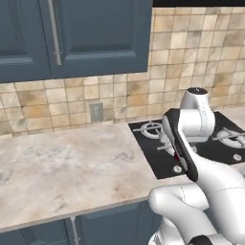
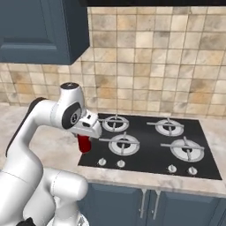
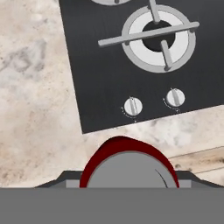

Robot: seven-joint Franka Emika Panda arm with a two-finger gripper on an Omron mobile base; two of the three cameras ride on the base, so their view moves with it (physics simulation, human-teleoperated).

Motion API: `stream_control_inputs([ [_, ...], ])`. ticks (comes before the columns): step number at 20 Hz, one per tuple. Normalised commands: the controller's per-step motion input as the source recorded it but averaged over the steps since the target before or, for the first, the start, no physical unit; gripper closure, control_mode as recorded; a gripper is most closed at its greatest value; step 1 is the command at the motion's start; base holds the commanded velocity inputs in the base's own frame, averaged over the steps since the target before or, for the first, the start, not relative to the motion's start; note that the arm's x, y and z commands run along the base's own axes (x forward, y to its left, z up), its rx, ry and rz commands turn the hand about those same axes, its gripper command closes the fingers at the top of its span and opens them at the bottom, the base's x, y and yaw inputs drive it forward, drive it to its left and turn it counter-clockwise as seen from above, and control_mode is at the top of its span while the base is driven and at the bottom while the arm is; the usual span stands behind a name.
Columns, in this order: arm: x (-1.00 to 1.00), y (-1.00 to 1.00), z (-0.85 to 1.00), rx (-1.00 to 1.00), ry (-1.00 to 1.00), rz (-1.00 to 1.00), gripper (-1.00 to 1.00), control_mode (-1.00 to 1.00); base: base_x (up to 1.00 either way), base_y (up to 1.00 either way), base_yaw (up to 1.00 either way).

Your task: Four empty soda cans are scattered around the kitchen. Gather all the cans and cluster them next to the stove for recycling.

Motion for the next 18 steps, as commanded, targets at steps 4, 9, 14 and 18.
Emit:
stream_control_inputs([
  [4,0.0,0.0,0.0,0.0,0.0,0.0,1.0,1.0,0.42,-0.4,0.33],
  [9,0.0,0.0,0.0,0.0,0.0,0.0,1.0,1.0,0.14,-0.02,0.05],
  [14,0.0,0.0,0.0,0.0,0.0,0.0,1.0,-1.0,0.0,0.0,0.0],
  [18,0.04,0.0,-0.06,0.0,0.0,0.0,1.0,-1.0,0.0,0.0,0.0],
])
